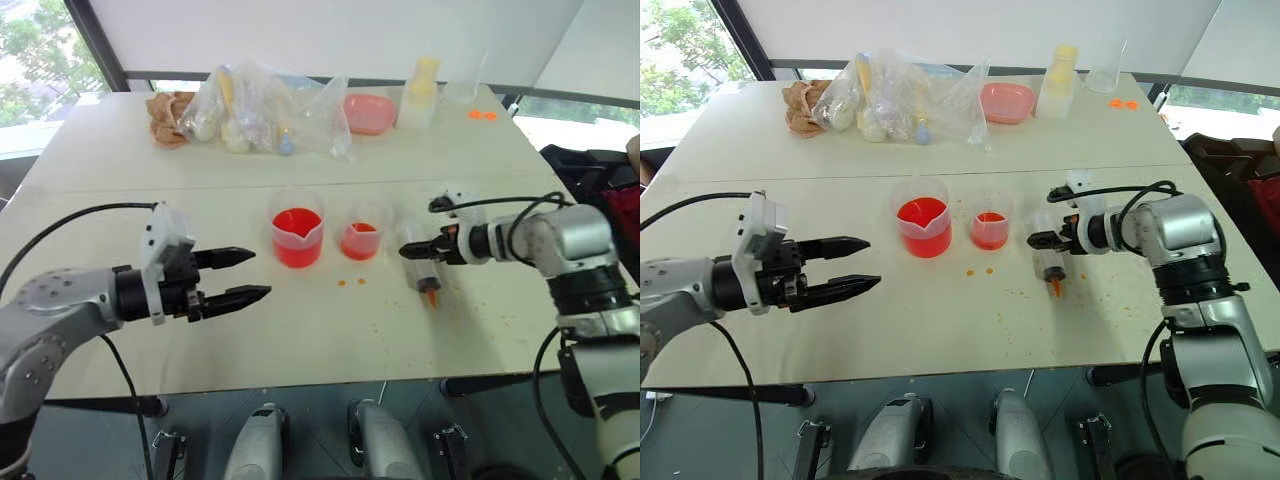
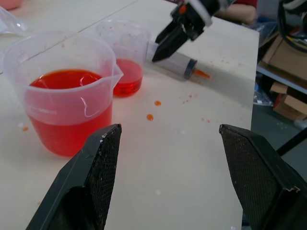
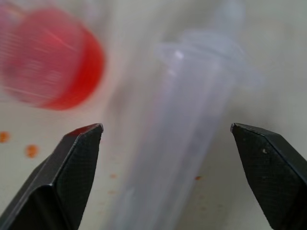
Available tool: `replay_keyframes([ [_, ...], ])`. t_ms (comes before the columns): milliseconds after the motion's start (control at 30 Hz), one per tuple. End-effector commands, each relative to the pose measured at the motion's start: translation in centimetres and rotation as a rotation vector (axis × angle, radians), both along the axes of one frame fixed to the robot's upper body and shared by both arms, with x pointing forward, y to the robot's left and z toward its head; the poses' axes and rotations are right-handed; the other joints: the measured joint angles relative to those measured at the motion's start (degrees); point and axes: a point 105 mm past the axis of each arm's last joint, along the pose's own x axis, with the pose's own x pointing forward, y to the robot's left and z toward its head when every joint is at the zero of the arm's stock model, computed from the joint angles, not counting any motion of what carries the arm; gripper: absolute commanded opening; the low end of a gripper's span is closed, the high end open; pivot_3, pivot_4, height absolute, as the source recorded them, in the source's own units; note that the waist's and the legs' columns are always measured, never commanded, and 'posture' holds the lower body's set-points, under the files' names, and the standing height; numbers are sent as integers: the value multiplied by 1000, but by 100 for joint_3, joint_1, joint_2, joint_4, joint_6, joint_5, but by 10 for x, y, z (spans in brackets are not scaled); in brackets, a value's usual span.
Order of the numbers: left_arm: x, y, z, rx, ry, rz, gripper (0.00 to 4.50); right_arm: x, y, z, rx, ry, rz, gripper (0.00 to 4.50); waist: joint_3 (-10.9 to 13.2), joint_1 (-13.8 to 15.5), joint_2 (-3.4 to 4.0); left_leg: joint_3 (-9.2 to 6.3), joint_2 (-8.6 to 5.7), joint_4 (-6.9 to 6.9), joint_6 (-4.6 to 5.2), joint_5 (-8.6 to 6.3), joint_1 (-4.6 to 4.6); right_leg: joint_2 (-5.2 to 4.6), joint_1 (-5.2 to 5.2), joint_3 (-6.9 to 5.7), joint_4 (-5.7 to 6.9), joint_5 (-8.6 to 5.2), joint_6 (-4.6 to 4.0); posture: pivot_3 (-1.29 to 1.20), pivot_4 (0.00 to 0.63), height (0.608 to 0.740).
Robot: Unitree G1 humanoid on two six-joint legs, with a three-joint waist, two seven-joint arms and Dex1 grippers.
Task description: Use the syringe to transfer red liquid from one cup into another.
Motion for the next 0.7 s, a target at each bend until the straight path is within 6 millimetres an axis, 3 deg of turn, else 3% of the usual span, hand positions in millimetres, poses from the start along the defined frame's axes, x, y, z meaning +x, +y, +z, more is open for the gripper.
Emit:
replay_keyframes([
  [33, -3, -4, -3, 30, -23, -3, 3421, 7, -8, -3, -54, 4, -11, 3564, 0, -10, 0, 1, 1, 1, 0, 0, 1, 1, 0, 0, 0, 0, -1, 0, 150, 740],
  [167, -3, -5, -7, 33, -26, 6, 3421, 5, -1, -11, -49, 41, 16, 1519, -2, -8, -3, 0, 2, 2, 0, 0, 4, 3, 3, 0, 4, -7, -13, 0, 150, 740],
  [333, -1, -5, -8, 20, -30, 11, 3421, 4, 0, -13, -25, 52, 9, 1365, -9, -21, -13, -1, 5, 2, 0, 0, 12, 7, 8, 0, 8, -6, -12, 0, 150, 740],
  [400, 2, -2, -4, -18, -41, 34, 3421, 4, -2, -2, -6, 12, 16, 1365, -9, -13, -12, -1, 5, 2, 0, 0, 13, 8, 8, 0, 10, -6, -12, 0, 150, 740],
  [500, 14, 12, 12, -129, -67, 114, 3421, 18, -1, 57, 80, -242, 33, 1365, -3, 3, -3, -2, 5, 3, 0, 0, 6, 8, 4, 0, 10, 2, 1, 0, 150, 740],
  [533, 18, 18, 17, -161, -75, 137, 3421, 23, 8, 96, 151, -413, 66, 1365, -1, -2, 0, -2, 5, 5, 0, 0, 3, 7, 1, 0, 11, 3, 3, 0, 150, 740],
  [567, 20, 21, 20, -180, -78, 149, 3421, 22, 14, 122, 200, -525, 85, 1365, 2, -14, 4, -2, 4, 5, 0, 0, 3, 7, 0, 0, 11, 3, 4, 0, 150, 740],
  [633, 24, 27, 27, -186, -95, 166, 3421, 9, 37, 172, 278, -757, 198, 1365, 3, -23, 5, 0, 5, 3, 0, 0, 3, 8, -4, 1, 16, 4, 6, 0, 150, 740],
  [700, 28, 31, 32, -169, -111, 170, 3421, -15, 64, 198, 306, -921, 355, 1365, 2, -19, 4, -2, 7, -2, 0, 0, 3, 12, -9, 0, 21, 6, 11, 0, 150, 740],
])
